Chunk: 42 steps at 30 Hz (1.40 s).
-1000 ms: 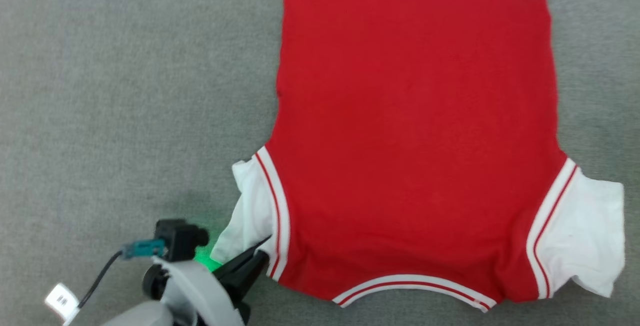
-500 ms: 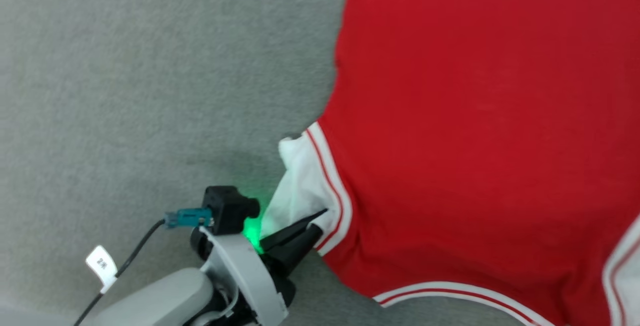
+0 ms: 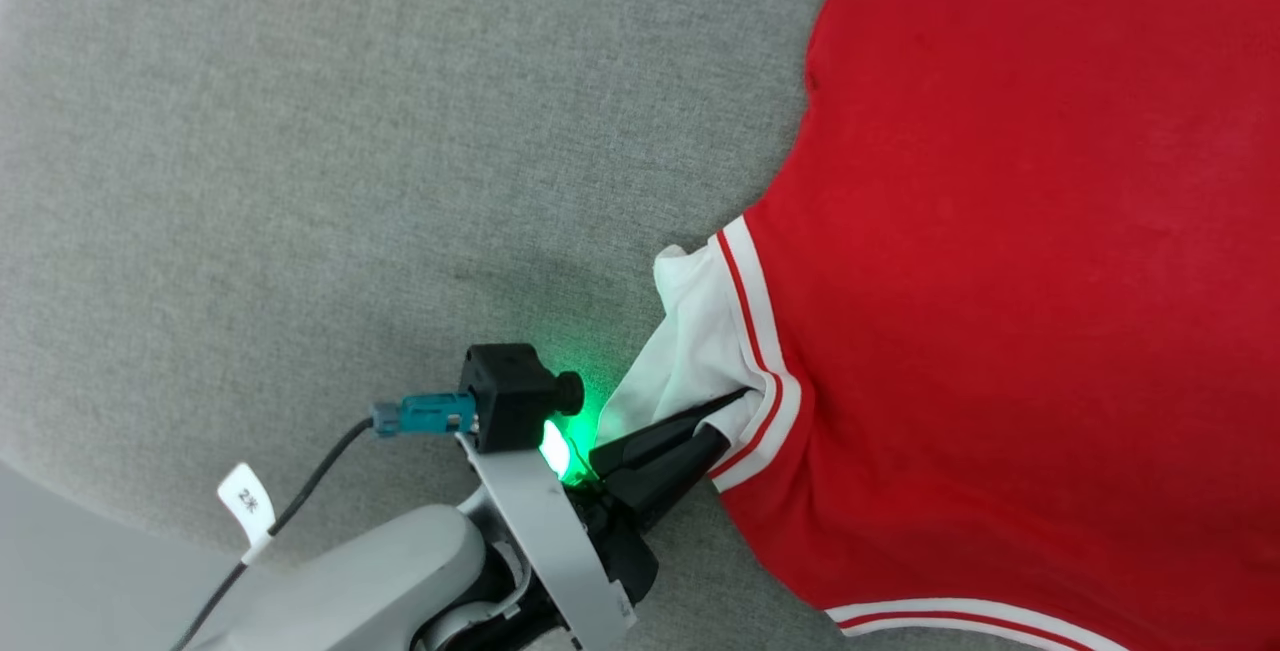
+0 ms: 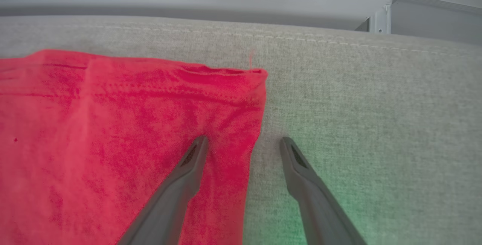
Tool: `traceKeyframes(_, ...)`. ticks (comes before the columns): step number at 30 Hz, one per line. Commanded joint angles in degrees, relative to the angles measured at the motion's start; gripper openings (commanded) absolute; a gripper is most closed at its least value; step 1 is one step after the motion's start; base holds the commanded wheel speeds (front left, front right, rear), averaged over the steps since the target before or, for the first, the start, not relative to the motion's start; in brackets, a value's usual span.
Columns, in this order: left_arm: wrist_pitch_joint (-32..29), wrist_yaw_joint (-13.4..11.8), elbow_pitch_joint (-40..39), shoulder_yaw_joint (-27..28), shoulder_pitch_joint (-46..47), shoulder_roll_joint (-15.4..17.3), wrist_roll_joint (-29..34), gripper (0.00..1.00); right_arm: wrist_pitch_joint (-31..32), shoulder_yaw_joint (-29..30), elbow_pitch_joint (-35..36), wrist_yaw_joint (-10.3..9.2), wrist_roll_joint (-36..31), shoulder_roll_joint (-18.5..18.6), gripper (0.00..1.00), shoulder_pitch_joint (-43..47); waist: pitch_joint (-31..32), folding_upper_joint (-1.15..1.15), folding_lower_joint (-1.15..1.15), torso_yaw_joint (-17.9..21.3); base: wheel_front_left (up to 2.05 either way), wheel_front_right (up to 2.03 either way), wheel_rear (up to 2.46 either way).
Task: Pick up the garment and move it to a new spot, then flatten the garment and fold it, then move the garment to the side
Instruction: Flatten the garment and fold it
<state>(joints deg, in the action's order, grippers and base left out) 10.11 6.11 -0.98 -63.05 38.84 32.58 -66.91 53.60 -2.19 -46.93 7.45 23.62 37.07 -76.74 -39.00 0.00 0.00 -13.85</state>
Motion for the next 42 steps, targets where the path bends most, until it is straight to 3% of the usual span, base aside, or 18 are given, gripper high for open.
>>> traceKeyframes(1,-1.21,-0.77,6.11,-0.96,-0.72,-0.39,-0.54,0.00,1.46,-1.19,-1.97,0.07,-0.20,-2.24,1.00,2.15,-1.76,0.00,0.00,-1.34,0.00,0.00,0.00)
traceKeyframes(3,-1.05,-0.80,6.56,-0.80,-0.28,-0.53,-0.52,0.00,2.17,-1.73,-2.93,0.07,-0.08,-3.12,1.00,2.15,-1.79,0.00,0.00,-1.14,0.00,0.00,0.00)
traceKeyframes(4,-0.91,-0.69,6.76,-0.57,-0.09,-0.65,-0.51,0.00,2.26,-2.21,-2.95,0.17,0.06,-3.46,0.27,2.13,-1.77,0.00,0.00,-0.98,0.00,0.00,0.00)
traceKeyframes(5,-0.72,-0.61,6.99,-0.41,0.07,-0.75,-0.58,0.00,1.91,-2.30,-3.08,0.19,0.26,-3.63,0.00,1.96,-1.64,0.00,0.00,-0.75,0.00,0.00,0.00)
traceKeyframes(9,0.63,-0.50,7.85,0.61,-0.20,-0.86,-0.88,0.00,0.03,-3.32,-1.44,0.18,1.60,-3.09,0.00,2.31,-0.41,0.00,0.00,0.26,0.00,0.00,0.00)
traceKeyframes(15,2.77,-0.55,10.55,2.88,-2.87,0.71,-2.45,0.00,-2.16,-7.82,7.04,0.13,10.50,0.29,0.00,9.06,3.78,0.00,0.00,3.32,0.00,0.00,0.00)
traceKeyframes(22,3.95,-0.98,11.60,4.58,-5.95,2.78,-2.36,0.00,-3.44,-10.67,21.13,0.01,22.15,7.65,0.00,25.83,9.16,0.00,0.00,8.48,0.00,0.00,0.00)
traceKeyframes(30,4.35,-2.12,10.31,5.91,-7.84,4.27,-1.95,0.00,-2.94,-5.74,36.94,0.01,31.98,12.36,0.00,47.21,13.05,0.00,0.00,13.47,0.00,0.00,0.00)
traceKeyframes(34,4.60,-3.18,9.59,7.01,-8.56,4.88,-1.50,0.00,-2.01,-1.94,44.25,0.01,35.64,11.34,0.00,59.14,14.66,0.00,0.00,15.20,0.00,0.00,0.00)
traceKeyframes(42,4.97,-4.31,8.11,9.28,-11.08,5.41,-1.45,0.00,0.78,2.53,57.16,0.01,34.67,6.23,0.00,80.21,16.79,0.00,0.00,17.26,0.00,0.00,0.00)
